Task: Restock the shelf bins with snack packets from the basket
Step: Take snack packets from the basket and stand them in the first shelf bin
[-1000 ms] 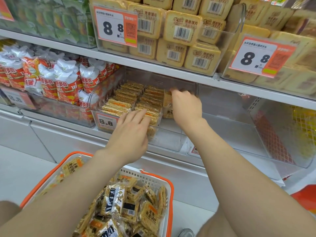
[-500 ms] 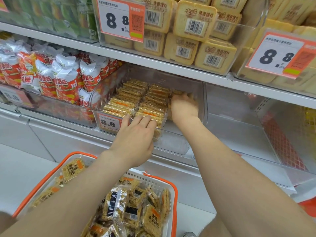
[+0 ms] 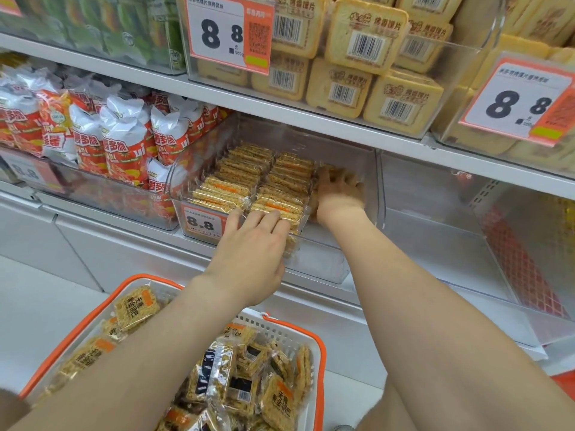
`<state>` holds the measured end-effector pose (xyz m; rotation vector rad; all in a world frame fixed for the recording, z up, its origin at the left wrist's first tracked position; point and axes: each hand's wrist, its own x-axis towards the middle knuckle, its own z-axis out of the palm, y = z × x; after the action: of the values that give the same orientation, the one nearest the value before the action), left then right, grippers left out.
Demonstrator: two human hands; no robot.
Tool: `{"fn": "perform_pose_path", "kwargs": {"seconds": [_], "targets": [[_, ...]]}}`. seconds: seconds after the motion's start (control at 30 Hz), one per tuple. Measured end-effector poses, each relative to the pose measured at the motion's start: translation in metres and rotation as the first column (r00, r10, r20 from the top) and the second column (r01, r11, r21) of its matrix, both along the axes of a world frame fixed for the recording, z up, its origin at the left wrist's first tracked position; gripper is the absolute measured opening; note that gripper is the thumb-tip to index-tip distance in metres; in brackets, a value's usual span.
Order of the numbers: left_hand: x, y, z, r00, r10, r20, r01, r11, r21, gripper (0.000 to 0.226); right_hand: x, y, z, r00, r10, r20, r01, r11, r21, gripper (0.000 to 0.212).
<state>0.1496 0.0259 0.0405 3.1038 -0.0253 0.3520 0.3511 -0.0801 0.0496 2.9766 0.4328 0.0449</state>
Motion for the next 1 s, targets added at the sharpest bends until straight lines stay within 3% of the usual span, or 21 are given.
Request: {"fn": "perform_pose_path", "kwargs": {"seconds": [0.13,0.3,0.47,0.57,0.63,0.73,0.83,0.9,1.0], "targets": [[0.000,0.002,-0.002,1.000,-0.009,0.012,0.009,1.000,0.008,0.050,-0.003,0.006,0.002,0.998,-0.034,0.056,0.040,0.992,-0.120,0.084],[0.000,0.004,-0.002,1.000,-0.020,0.021,0.020,1.000,0.007,0.050,-0.007,0.012,0.000,0.989,-0.088,0.118,0.103,0.987,-0.126,0.068],[0.000,0.007,-0.002,0.999,-0.045,0.014,0.045,0.999,-0.010,0.050,-0.007,0.008,0.009,0.991,-0.106,0.083,0.108,0.994,-0.017,0.045],[-0.002,0.011,-0.002,0.997,-0.075,0.017,0.075,0.996,-0.053,0.054,-0.019,0.004,0.018,0.993,-0.099,0.057,0.098,0.995,0.035,0.059],[-0.003,0.014,-0.001,0.996,-0.083,0.025,0.086,0.991,-0.105,0.055,-0.035,0.000,0.027,0.998,-0.046,0.053,0.043,0.998,0.055,0.059],[-0.009,0.013,0.000,0.988,-0.104,0.118,0.123,0.978,-0.170,0.052,-0.067,-0.010,0.044,0.989,0.105,0.107,-0.117,0.986,0.116,0.036],[-0.019,0.009,0.004,0.952,-0.069,0.298,0.122,0.979,-0.163,0.037,-0.107,-0.018,0.059,0.934,0.254,0.251,-0.302,0.937,0.178,0.021],[-0.027,0.007,0.005,0.934,-0.034,0.354,0.090,0.986,-0.142,0.023,-0.134,-0.019,0.067,0.915,0.307,0.262,-0.376,0.885,0.275,0.019],[-0.040,0.008,-0.005,0.980,0.006,0.200,0.028,0.986,-0.165,0.013,-0.169,-0.019,0.064,0.890,0.435,0.136,-0.455,0.838,0.301,0.017]]}}
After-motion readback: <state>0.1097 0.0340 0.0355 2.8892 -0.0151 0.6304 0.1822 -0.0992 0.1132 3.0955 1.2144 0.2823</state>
